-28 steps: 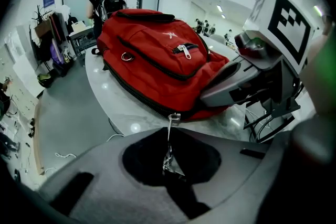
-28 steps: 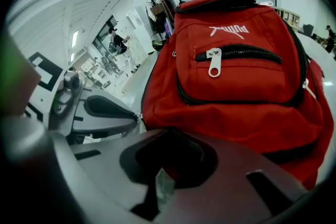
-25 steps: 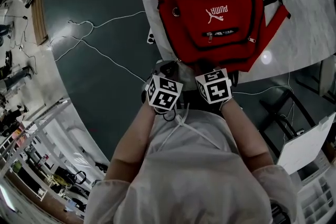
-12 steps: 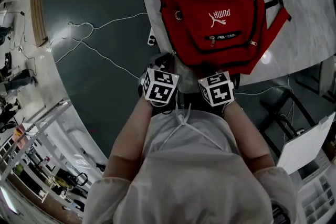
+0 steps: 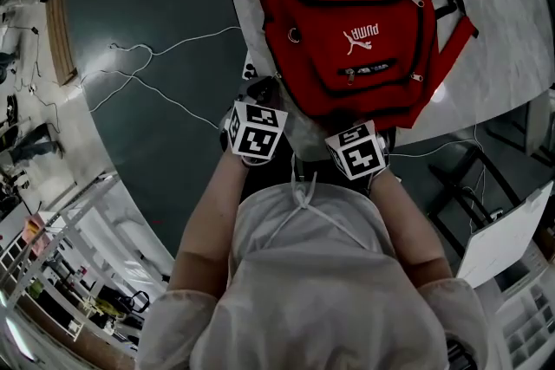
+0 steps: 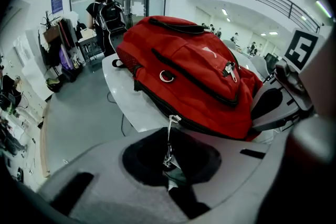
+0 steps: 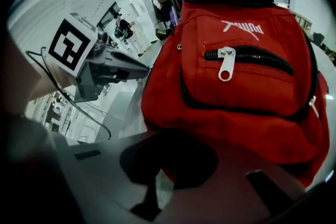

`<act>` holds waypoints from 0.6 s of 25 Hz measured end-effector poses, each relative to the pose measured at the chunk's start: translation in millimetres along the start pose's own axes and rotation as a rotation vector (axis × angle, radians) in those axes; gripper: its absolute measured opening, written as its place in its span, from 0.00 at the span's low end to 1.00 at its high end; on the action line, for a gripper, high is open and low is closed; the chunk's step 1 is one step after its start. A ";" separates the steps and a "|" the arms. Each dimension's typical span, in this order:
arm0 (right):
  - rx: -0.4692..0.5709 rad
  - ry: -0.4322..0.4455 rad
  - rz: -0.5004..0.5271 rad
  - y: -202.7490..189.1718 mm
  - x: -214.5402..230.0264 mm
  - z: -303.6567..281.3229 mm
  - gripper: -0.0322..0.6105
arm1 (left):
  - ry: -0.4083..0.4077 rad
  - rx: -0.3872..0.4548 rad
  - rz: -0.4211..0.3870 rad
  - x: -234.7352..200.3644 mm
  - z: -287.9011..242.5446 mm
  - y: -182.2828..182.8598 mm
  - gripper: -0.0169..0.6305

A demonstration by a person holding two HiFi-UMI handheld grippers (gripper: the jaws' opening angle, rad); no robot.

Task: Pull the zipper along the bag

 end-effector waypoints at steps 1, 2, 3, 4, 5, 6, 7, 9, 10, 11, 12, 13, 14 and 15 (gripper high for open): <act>-0.006 -0.003 0.007 -0.2 -0.3 -0.3 0.09 | 0.001 0.000 -0.004 -3.0 -1.0 1.6 0.07; -0.013 -0.004 0.010 -0.4 -0.5 -0.5 0.09 | 0.003 0.001 -0.006 -6.0 -2.1 3.4 0.07; -0.017 -0.004 0.009 -0.4 -0.5 -0.7 0.09 | 0.005 0.004 -0.007 -9.1 -3.5 5.4 0.07; -0.019 -0.004 0.008 -0.3 -0.2 -0.9 0.09 | 0.007 0.005 -0.007 -12.2 -5.3 7.6 0.07; -0.021 -0.003 0.006 -0.1 -0.1 -1.0 0.09 | 0.007 0.006 -0.008 -15.1 -7.1 9.8 0.08; -0.022 -0.001 0.006 0.1 -0.2 -1.0 0.09 | 0.008 0.005 -0.011 -17.9 -8.7 11.8 0.08; -0.026 0.001 0.007 0.2 -0.4 -0.8 0.09 | 0.009 0.005 -0.015 -20.7 -10.0 13.8 0.07; -0.033 0.005 0.011 0.6 -0.7 -0.1 0.09 | 0.011 0.008 -0.018 -26.1 -11.6 19.4 0.08; -0.036 0.005 0.011 0.9 -0.5 0.2 0.09 | 0.011 0.014 -0.012 -29.2 -12.3 23.6 0.07; -0.039 0.005 0.011 1.4 -0.2 0.2 0.09 | 0.011 0.020 -0.002 -32.8 -13.2 28.6 0.08; -0.041 0.005 0.009 1.7 0.1 0.0 0.09 | 0.013 0.026 0.005 -36.9 -14.5 33.5 0.07; -0.043 0.005 0.006 1.8 0.1 -0.4 0.09 | 0.016 0.030 0.007 -41.0 -16.2 37.9 0.08; -0.046 0.004 0.002 1.7 -0.2 -0.6 0.09 | 0.019 0.032 0.004 -44.8 -17.9 41.8 0.08; -0.047 0.004 -0.001 1.6 -0.4 -0.8 0.09 | 0.022 0.034 -0.001 -48.2 -19.5 45.3 0.07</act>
Point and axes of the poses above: the fingertips, and each gripper's own axes: z backward along the fingers, x to its right, y out of its top, the point moved 1 cm from there along z, backward along the fingers, and after that the axes turned 7 degrees about y, right-handed, at the moved point
